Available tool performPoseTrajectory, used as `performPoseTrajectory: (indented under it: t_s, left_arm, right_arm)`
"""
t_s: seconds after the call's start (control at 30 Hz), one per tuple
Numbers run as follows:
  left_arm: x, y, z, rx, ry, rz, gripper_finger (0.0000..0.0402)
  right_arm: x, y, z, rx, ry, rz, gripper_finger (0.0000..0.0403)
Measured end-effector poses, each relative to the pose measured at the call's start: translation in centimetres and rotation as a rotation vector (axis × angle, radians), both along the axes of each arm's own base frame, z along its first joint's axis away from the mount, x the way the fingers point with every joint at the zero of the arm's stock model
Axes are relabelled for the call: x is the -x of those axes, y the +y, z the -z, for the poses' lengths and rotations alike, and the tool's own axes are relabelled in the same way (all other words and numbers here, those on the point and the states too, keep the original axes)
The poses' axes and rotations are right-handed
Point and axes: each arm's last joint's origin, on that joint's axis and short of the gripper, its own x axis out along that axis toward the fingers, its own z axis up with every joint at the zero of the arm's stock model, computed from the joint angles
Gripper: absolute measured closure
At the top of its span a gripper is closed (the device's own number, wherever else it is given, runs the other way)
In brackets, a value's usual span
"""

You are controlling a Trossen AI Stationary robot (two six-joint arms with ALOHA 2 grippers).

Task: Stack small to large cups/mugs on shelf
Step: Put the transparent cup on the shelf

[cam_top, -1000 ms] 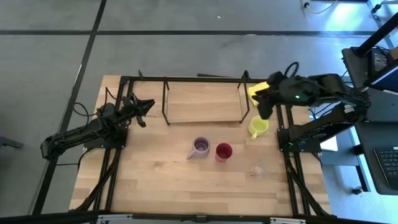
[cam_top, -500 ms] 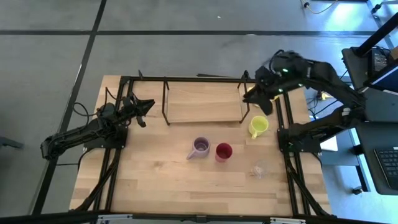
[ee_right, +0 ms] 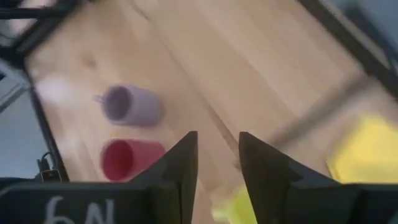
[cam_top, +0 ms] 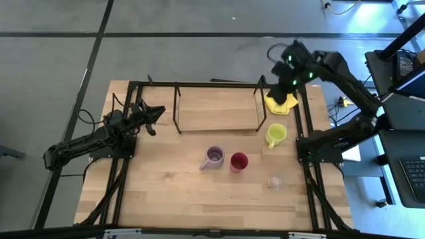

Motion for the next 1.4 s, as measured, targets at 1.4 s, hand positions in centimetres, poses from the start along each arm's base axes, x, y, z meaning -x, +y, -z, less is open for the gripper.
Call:
performPoseTrajectory:
  t_s: [1.4]
  left_arm:
    - [0.0, 0.0, -0.2, -0.031, -0.002, -0.023, 0.0350]
  right_arm:
    - [4.6, 8.1, -1.1, -0.025, 0.016, 0.003, 0.0285]
